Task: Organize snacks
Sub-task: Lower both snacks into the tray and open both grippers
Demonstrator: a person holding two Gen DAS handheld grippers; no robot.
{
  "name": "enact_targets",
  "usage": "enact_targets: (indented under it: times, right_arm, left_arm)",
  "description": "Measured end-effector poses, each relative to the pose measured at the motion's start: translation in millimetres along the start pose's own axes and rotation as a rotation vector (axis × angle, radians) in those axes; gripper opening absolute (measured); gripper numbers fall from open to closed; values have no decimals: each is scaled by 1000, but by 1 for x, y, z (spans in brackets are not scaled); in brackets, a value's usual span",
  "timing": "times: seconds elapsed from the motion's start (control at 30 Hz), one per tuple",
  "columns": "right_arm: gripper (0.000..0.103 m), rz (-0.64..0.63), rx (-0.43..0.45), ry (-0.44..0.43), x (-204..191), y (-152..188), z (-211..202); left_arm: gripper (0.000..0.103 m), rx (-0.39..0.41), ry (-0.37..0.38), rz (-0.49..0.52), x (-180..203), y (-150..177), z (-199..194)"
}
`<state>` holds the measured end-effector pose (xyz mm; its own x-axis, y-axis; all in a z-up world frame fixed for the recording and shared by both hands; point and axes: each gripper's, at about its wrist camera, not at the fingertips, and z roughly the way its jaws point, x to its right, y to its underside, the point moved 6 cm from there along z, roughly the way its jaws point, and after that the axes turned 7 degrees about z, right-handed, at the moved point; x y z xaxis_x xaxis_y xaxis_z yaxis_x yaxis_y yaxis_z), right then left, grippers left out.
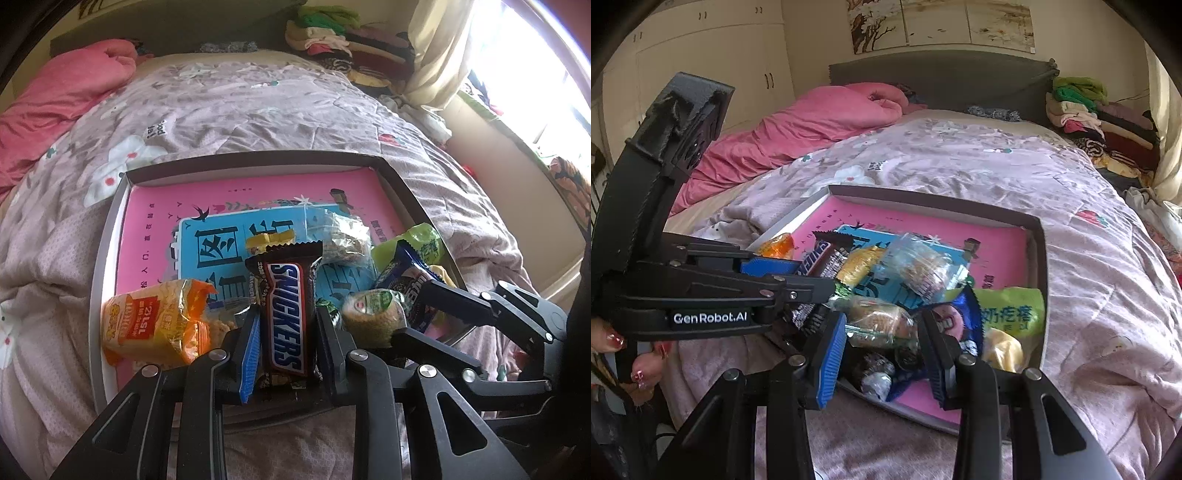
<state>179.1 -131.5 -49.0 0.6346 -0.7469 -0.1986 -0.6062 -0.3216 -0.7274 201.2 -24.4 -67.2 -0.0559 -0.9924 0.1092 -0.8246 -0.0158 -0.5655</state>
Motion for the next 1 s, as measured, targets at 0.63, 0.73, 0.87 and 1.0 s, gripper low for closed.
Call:
enact_targets:
  times: [0.63,0.73,0.87,1.0]
  right_arm:
    - [40,1,9,14,1,2,-4]
    - [40,3,11,16,2,2,-4]
    - [42,7,13,19,4,1,-6]
    - [44,14,17,25,6,1,-7]
  left_arm:
    - [30,3,-20,49,10,-9,3]
    - [31,6,-29,49,9,-10,2]
    - [40,9,-35,43,7,-11,-1]
    - [43,15,-41,42,6,-12,-4]
